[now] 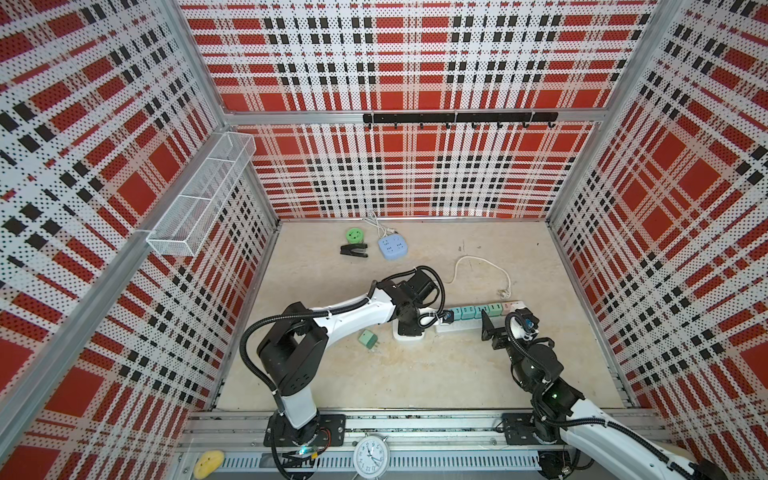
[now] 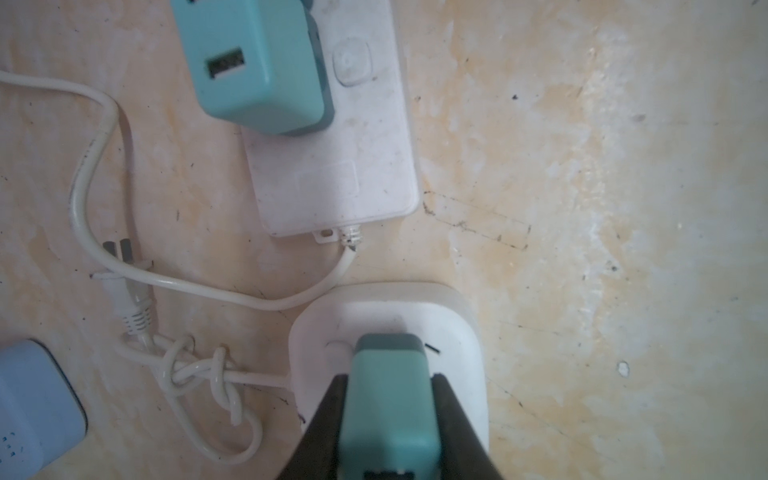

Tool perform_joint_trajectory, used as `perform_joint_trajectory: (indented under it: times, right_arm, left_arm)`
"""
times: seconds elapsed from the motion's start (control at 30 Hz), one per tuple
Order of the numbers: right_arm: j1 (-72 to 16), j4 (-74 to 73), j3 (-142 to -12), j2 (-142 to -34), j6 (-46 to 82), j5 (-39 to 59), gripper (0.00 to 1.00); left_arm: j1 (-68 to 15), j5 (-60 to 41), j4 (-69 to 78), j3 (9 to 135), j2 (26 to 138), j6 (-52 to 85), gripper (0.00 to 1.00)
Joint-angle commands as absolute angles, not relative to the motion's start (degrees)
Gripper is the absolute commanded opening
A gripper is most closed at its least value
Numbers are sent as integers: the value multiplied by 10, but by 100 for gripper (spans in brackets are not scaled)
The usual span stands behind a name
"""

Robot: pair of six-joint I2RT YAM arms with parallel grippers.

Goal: Insert the plug
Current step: 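Press the teal charger down into the white power cube with the left gripper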

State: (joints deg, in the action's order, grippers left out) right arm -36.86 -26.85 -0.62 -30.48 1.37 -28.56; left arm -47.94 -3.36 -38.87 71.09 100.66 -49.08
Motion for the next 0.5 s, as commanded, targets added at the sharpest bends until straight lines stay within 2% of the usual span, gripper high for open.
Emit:
perform_joint_trajectory:
  times: [0.0, 0.47]
  right_arm:
    - [-365, -293, -20, -313, 20, -282, 100]
    - [-363, -295, -23, -320, 21, -278, 100]
  left_arm:
    - [-482, -30, -410, 714, 996, -496, 0]
    - [-489, -23, -411, 709, 985, -492, 0]
